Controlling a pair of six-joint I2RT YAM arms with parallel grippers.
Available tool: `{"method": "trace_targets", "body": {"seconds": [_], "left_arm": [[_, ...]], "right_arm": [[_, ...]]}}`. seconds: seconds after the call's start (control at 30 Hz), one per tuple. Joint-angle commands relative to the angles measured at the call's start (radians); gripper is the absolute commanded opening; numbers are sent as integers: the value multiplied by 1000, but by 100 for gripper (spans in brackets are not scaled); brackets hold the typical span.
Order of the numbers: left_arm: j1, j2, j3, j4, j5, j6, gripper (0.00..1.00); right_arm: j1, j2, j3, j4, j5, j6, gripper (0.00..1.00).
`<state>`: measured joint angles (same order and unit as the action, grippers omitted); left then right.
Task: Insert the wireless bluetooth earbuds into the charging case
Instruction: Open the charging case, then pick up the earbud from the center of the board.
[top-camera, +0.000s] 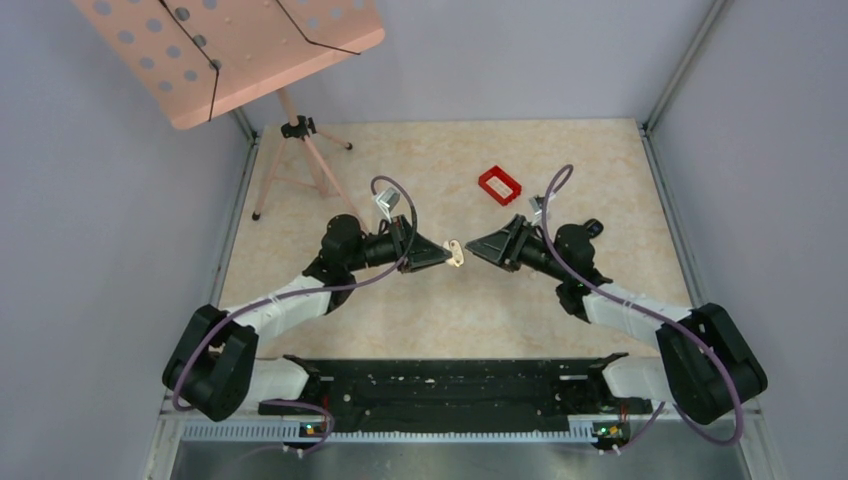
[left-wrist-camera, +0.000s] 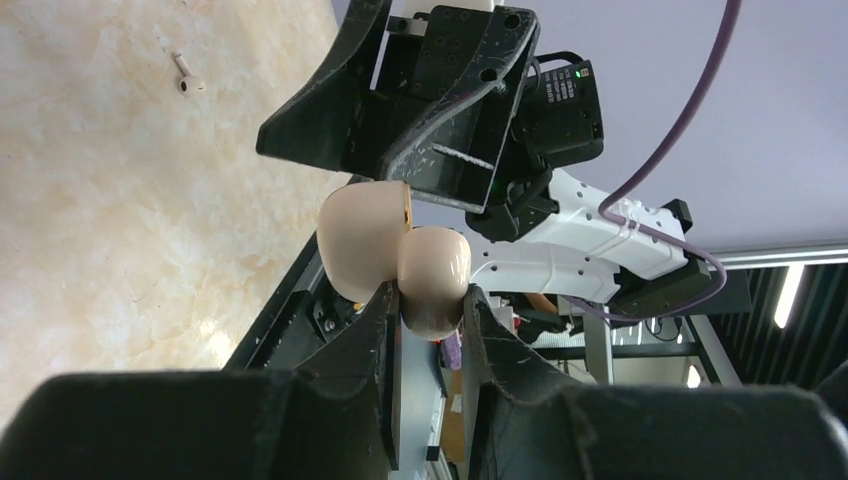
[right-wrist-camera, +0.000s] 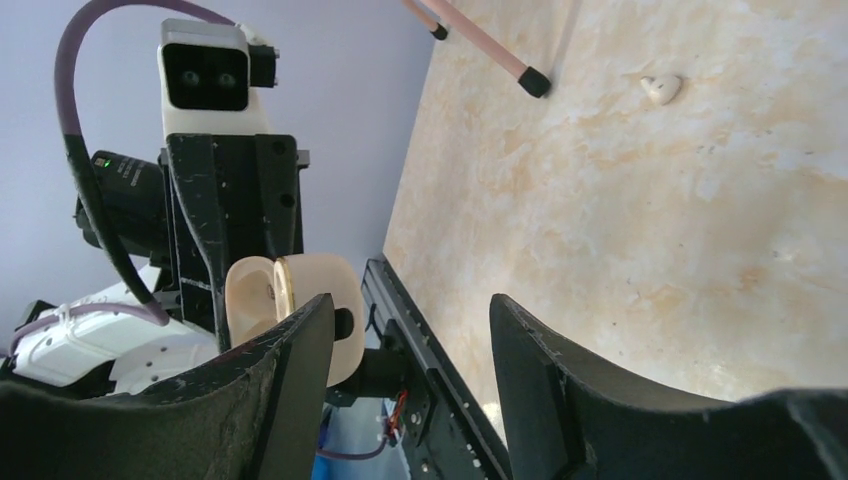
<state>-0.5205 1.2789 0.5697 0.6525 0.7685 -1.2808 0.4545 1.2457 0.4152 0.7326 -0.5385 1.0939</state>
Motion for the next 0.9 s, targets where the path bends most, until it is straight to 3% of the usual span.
{"method": "trace_targets", "body": {"seconds": [0.0,0.1,0.23,0.33,0.47,0.87], "left_arm": [[1,-28,-29,-9,5,37,0],[3,-27,-32,-70,20,78,0],[4,17,23,-234,127,208,0],[5,44,65,-365,171,326,0],[6,45,93,-487,139,414,0],[5,79,94,-378,151,364,0]], "right_arm": [[-59,-67,32,-106,-12,-76,58],[-98,-142,88,-415,54,-247,59],[-101,-211,190,-858,331,-475,56],[-101,-230,215,-1058,564,-517,52],[-103,-209,222,-1141,686,-525,39],[-110,-31,207,-1033,693,-489,40]]}}
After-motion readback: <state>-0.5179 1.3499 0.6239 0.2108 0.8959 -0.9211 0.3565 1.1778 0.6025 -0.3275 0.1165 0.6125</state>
